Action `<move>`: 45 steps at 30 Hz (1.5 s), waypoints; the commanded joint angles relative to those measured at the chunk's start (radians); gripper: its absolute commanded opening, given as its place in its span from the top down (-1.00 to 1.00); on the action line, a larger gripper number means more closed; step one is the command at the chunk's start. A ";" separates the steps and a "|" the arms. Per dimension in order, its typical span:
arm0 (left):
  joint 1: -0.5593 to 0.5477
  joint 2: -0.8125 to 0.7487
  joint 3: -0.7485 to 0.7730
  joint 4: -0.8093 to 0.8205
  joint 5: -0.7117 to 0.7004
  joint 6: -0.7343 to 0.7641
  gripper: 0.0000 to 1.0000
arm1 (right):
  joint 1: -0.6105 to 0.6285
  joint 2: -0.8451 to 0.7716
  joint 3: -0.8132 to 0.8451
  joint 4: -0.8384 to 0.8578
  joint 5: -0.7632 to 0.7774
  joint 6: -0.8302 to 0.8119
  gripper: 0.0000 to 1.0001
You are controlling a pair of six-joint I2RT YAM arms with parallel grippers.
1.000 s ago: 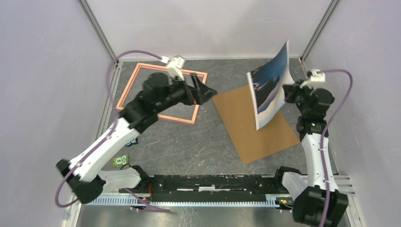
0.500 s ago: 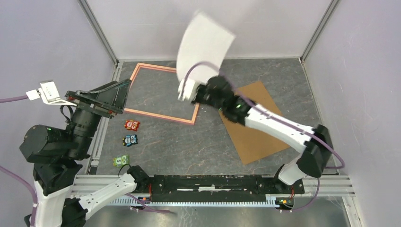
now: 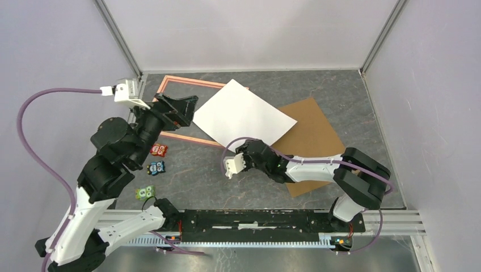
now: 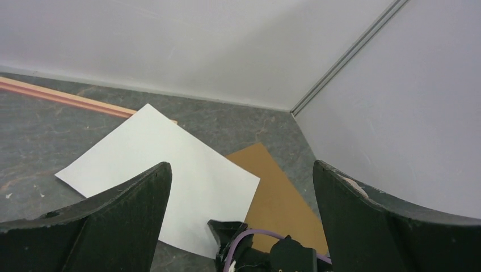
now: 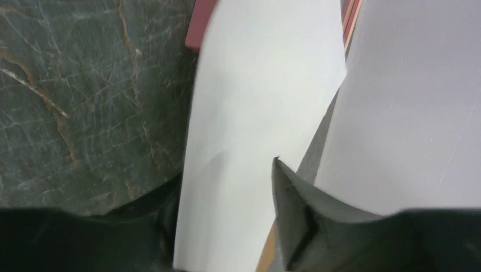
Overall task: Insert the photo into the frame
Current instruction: Turn over the photo from the photo frame.
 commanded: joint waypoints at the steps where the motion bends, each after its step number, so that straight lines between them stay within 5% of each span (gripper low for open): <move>1: 0.002 0.015 -0.014 0.050 0.035 0.079 -1.00 | 0.002 -0.052 -0.058 0.142 0.106 0.040 -0.56; 2: 0.002 0.024 -0.010 0.047 0.038 0.087 -1.00 | 0.003 -0.080 -0.074 0.100 0.104 0.088 -0.96; 11: 0.003 0.092 -0.011 0.040 0.097 0.136 -1.00 | 0.011 -0.416 -0.087 -0.311 0.051 0.845 -0.96; 17: 0.002 0.134 0.043 -0.005 0.130 0.193 -1.00 | 0.009 -0.501 -0.195 -0.271 -0.121 1.210 -0.96; 21: 0.003 0.113 -0.007 0.020 0.105 0.211 -1.00 | -0.052 -0.466 -0.235 -0.251 -0.070 1.552 -0.96; 24: 0.002 0.102 -0.056 0.046 0.087 0.216 -1.00 | -0.150 -0.460 -0.344 -0.070 -0.195 1.805 -0.96; 30: 0.002 0.109 -0.116 0.077 0.039 0.268 -1.00 | -0.268 -0.378 -0.657 0.587 -0.340 2.223 -0.76; 45: 0.030 0.091 -0.197 0.122 0.054 0.273 -1.00 | -0.265 0.072 -0.632 0.986 -0.158 2.610 -0.47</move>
